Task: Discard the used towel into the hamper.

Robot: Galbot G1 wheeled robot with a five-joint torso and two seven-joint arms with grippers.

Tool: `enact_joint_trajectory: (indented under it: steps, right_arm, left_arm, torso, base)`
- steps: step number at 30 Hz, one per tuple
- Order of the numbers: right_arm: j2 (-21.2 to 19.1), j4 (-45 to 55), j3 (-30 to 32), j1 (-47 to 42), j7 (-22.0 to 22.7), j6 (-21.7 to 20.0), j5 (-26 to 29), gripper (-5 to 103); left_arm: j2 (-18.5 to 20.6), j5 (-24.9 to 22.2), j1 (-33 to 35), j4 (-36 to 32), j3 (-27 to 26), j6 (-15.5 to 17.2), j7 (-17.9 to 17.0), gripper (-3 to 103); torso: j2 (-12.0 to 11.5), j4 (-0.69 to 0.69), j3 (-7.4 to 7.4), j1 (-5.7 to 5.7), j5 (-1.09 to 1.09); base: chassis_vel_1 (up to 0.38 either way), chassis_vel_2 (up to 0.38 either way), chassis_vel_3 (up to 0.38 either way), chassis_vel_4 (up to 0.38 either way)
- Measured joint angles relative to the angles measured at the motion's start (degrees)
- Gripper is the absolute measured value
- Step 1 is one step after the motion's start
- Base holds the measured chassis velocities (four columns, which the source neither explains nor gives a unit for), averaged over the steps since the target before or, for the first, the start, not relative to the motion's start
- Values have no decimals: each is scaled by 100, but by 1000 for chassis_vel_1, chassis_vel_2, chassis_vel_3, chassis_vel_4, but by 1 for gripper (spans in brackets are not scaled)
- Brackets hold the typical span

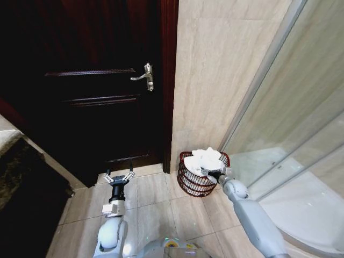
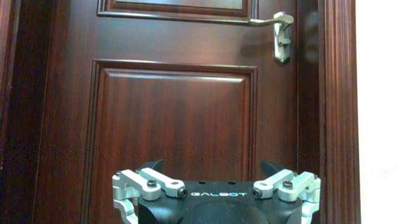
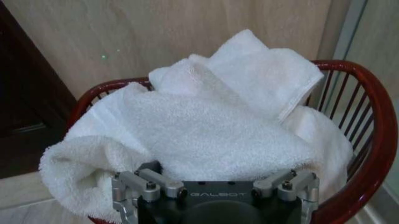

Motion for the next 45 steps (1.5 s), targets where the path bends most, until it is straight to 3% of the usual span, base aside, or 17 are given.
enact_joint_trajectory:
  steps: [8,17,23,27,32,45]
  right_arm:
    - [-40,601,53,-125,303,180,-12,100]
    - [-23,1918,153,-291,713,571,-422,100]
    - [131,1626,-88,190,698,471,-566,100]
    - [219,1107,-272,548,866,324,-540,100]
    - [198,886,-375,478,1230,-294,-106,100]
    - [320,-137,-171,666,1175,-1219,487,100]
  left_arm:
    - [0,-34,-79,61,3,-2,0,100]
    - [0,-214,-154,146,-15,-18,8,100]
    - [0,-222,-219,173,15,-13,18,100]
    - [0,-219,-258,179,39,1,25,100]
    - [1,-315,-318,195,-20,16,27,100]
    - [0,-427,-397,284,-48,17,27,100]
  torso:
    - [-1,-1,1,1,2]
    - [0,-2,0,1,0]
    - [0,0,0,1,1]
    - [-1,2,1,1,1]
    - [0,-1,0,0,0]
    - [0,0,0,0,1]
  base:
    - [0,0,0,0]
    - [0,0,0,0]
    - [0,0,0,0]
    - [0,0,0,0]
    - [0,0,0,0]
    - [0,0,0,0]
